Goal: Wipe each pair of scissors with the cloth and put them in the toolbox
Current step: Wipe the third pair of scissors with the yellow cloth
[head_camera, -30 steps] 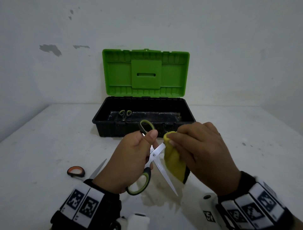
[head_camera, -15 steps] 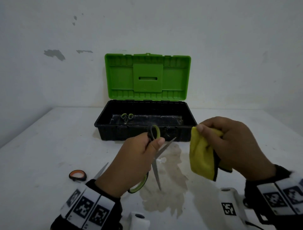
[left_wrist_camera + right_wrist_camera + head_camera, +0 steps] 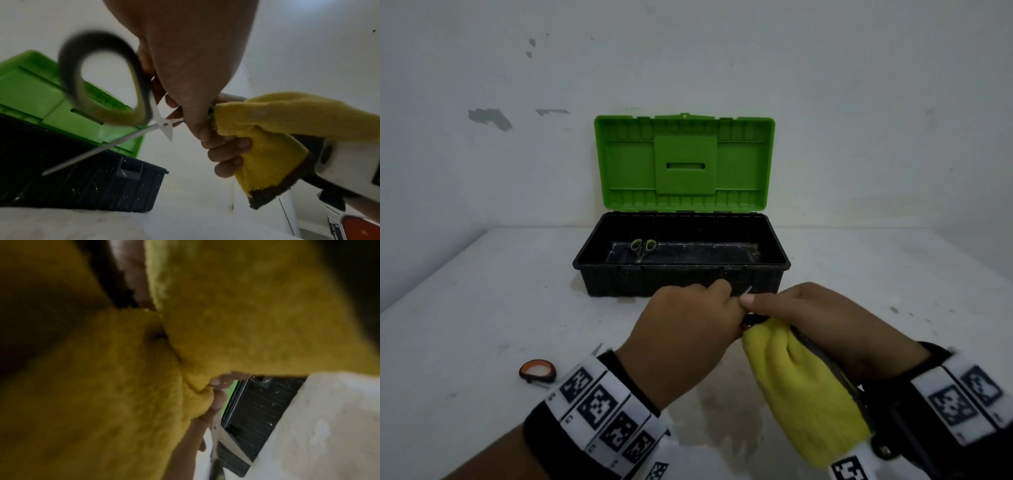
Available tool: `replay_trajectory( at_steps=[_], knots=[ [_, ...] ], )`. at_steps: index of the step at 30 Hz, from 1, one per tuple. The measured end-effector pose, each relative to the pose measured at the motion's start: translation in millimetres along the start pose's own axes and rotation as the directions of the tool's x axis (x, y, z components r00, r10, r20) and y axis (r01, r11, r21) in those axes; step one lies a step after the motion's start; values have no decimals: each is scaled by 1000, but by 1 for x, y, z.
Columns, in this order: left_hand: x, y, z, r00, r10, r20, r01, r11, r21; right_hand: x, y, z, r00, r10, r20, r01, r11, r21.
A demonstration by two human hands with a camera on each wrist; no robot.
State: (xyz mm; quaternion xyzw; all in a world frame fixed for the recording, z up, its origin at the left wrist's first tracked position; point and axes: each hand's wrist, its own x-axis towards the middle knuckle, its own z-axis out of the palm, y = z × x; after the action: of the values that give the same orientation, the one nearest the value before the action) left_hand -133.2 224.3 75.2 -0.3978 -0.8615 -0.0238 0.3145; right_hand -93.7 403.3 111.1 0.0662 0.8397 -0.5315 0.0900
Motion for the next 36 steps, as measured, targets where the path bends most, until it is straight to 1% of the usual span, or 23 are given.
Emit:
replay_trajectory(
  at_steps=[2, 4, 5, 6, 7, 8, 9, 10, 11, 12, 13, 14, 15, 16, 17, 18, 20, 21, 26, 29, 32, 34, 36],
  knots=[
    [0, 1, -2, 997, -38, -62, 35, 998, -57, 1, 4, -1, 1000, 4, -17, -3, 999, 49],
    [-1, -1, -8, 978, -179, -102, 163, 975, -154, 0, 8, 0, 998, -17, -64, 24, 993, 113],
    [-2, -4, -11, 953, -277, -121, 249, 947, -203, -1, 10, 1, 996, -26, -84, 40, 986, 164],
    [-5, -7, -13, 917, -374, -137, 331, 907, -260, -1, 13, 2, 994, -36, -99, 56, 975, 214],
    [-7, -10, -14, 872, -466, -149, 399, 853, -337, -1, 16, 3, 993, -46, -111, 74, 964, 257],
    [-10, -12, -16, 813, -566, -136, 462, 769, -442, -1, 19, 4, 991, -56, -125, 91, 952, 291],
    [-11, -13, -18, 733, -675, -83, 520, 636, -570, -2, 20, 5, 988, -68, -136, 110, 939, 326],
    [-12, -13, -18, 638, -770, 20, 565, 451, -691, -1, 21, 7, 986, -78, -145, 126, 923, 364],
    [-12, -14, -17, 546, -820, 173, 587, 226, -778, -1, 21, 10, 984, -89, -156, 145, 905, 400],
    [-12, -14, -15, 477, -808, 345, 564, -20, -826, -2, 20, 13, 980, -103, -170, 167, 891, 422],
    [-12, -14, -12, 436, -753, 493, 495, -256, -830, -2, 20, 17, 975, -116, -190, 189, 883, 429],
    [-12, -15, -10, 422, -675, 605, 412, -451, -791, -2, 19, 21, 969, -136, -207, 215, 878, 427],
    [-12, -14, -10, 428, -602, 674, 329, -591, -736, -2, 19, 26, 963, -159, -219, 241, 872, 425],
    [-12, -14, -9, 441, -548, 711, 266, -677, -687, -1, 19, 30, 957, -177, -228, 262, 864, 429],
    [-11, -12, -10, 458, -516, 724, 223, -721, -655, -1, 20, 33, 954, -190, -233, 277, 858, 433],
    [-9, -10, -10, 477, -501, 722, 202, -737, -645, 0, 21, 37, 951, -202, -235, 288, 852, 436],
    [-6, -6, -10, 505, -497, 706, 189, -735, -652, 1, 22, 44, 950, -213, -228, 295, 851, 435],
    [-6, -4, -11, 511, -497, 701, 182, -735, -654, 1, 22, 47, 951, -213, -224, 293, 853, 433],
    [-7, 1, -11, 499, -510, 701, 123, -759, -640, 1, 25, 55, 954, -210, -216, 280, 883, 377],
    [-9, 1, -15, 510, -498, 701, 108, -772, -627, -1, 28, 55, 947, -245, -209, 300, 907, 297],
    [-12, -2, -20, 549, -494, 675, 130, -747, -652, -6, 30, 48, 950, -246, -193, 289, 927, 241],
    [-14, -4, -24, 581, -494, 647, 129, -729, -672, -13, 30, 36, 957, -237, -168, 264, 952, 158],
    [-18, -5, -27, 612, -486, 624, 126, -719, -683, -20, 28, 21, 948, -237, -214, 259, 962, 80]
  ],
)
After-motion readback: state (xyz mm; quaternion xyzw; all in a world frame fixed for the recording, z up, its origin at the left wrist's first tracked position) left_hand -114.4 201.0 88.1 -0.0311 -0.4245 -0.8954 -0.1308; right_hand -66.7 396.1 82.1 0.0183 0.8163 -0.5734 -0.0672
